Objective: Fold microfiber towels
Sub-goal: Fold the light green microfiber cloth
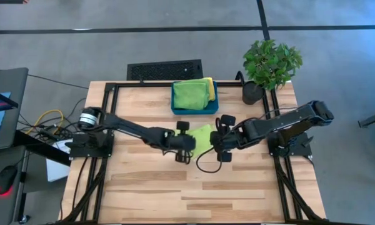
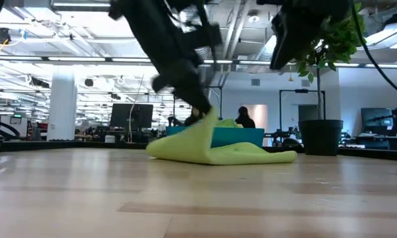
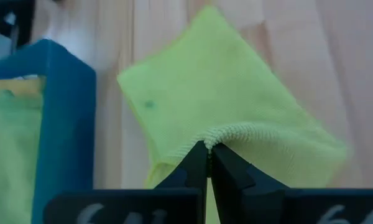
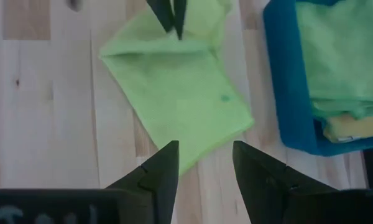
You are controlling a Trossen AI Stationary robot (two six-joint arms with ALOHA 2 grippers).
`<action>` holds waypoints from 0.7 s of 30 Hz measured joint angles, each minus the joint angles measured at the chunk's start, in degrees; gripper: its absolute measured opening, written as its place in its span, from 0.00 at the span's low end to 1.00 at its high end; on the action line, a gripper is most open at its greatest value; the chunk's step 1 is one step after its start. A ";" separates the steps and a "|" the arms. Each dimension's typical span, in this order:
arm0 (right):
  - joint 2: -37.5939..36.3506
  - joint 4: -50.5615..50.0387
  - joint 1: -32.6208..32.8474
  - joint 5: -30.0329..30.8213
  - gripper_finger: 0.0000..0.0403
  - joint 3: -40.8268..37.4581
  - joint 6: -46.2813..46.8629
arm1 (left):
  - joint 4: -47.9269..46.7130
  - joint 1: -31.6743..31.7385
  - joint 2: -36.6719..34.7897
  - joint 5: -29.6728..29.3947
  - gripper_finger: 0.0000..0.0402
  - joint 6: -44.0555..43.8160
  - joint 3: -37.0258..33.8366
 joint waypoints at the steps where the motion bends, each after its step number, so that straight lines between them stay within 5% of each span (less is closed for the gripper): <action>1: -0.51 -0.05 -0.01 0.00 0.43 0.02 0.05 | 0.98 0.62 0.91 0.13 0.00 0.83 -0.06; 21: -5.22 -3.18 1.08 0.11 0.42 -0.02 1.94 | 16.74 3.94 12.38 0.14 0.00 16.58 10.06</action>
